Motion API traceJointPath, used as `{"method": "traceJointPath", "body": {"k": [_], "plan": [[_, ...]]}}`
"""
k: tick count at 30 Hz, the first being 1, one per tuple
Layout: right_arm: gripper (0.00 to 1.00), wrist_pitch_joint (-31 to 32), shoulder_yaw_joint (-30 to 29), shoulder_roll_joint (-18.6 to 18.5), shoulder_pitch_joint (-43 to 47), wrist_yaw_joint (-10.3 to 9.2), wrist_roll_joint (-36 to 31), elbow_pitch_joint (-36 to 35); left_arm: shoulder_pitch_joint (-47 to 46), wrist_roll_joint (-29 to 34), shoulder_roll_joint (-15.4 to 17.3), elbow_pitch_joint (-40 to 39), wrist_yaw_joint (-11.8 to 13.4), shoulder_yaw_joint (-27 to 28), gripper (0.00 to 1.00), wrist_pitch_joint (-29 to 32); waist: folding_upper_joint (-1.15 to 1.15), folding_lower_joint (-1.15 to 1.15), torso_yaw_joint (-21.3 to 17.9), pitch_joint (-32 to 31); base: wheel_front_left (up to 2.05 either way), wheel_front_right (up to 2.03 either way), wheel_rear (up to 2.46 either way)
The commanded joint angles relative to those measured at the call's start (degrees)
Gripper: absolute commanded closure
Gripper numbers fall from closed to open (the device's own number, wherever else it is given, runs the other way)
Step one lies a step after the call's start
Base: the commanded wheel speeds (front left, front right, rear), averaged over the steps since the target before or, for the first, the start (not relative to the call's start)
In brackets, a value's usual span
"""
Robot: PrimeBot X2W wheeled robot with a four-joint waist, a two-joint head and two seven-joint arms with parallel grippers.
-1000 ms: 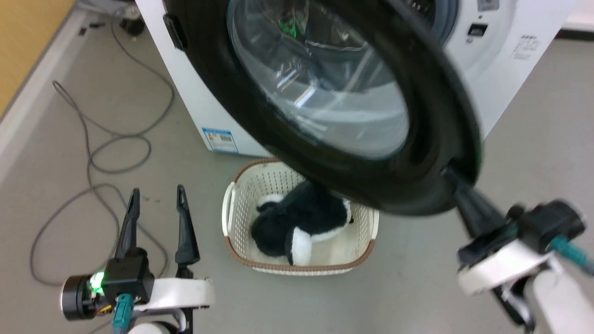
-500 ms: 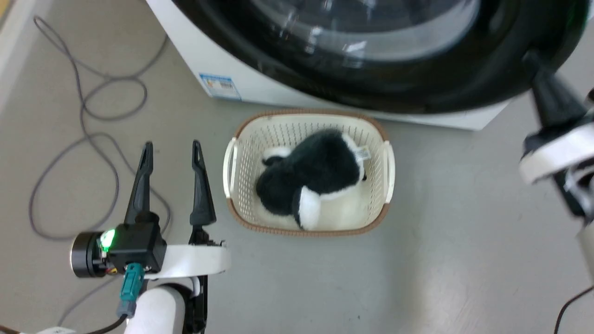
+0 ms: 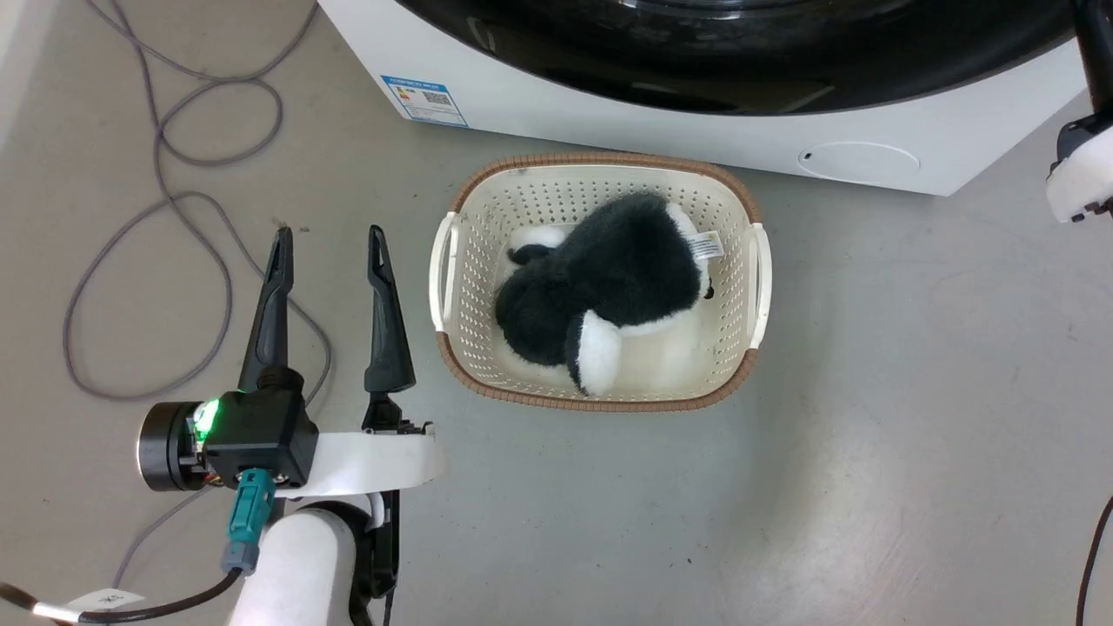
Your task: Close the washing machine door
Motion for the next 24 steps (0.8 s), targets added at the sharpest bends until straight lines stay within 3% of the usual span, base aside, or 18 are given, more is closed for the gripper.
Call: {"method": "traceJointPath", "body": {"k": [1,8,18,24], "plan": [[1.0,-0.18,-1.7,-0.5,-2.26,-0.64,-0.86,0.98,-0.8,-0.24,-0.06,-0.02,0.41,0.01,0.0,-0.25,0.0,0.0,0.0,-0.13,0.0,0.0,0.0],[1.0,-0.18,-4.66,2.29,2.04,-0.64,-1.64,-2.84,0.55,0.07,-0.07,0.63,0.67,1.12,0.0,-0.25,0.0,0.0,-1.1,-3.49,0.0,0.0,0.0],[1.0,-0.18,-10.34,8.87,18.05,-0.64,-4.61,-21.66,4.88,1.68,0.11,1.69,-0.18,4.36,0.0,-0.25,0.0,0.0,-6.1,-12.42,0.0,0.0,0.0],[1.0,-0.18,-12.12,13.67,27.75,-0.64,-6.79,-28.49,7.57,2.32,0.46,2.74,-0.74,5.25,0.0,-0.25,0.0,0.0,-8.77,-17.63,0.0,0.0,0.0]]}}
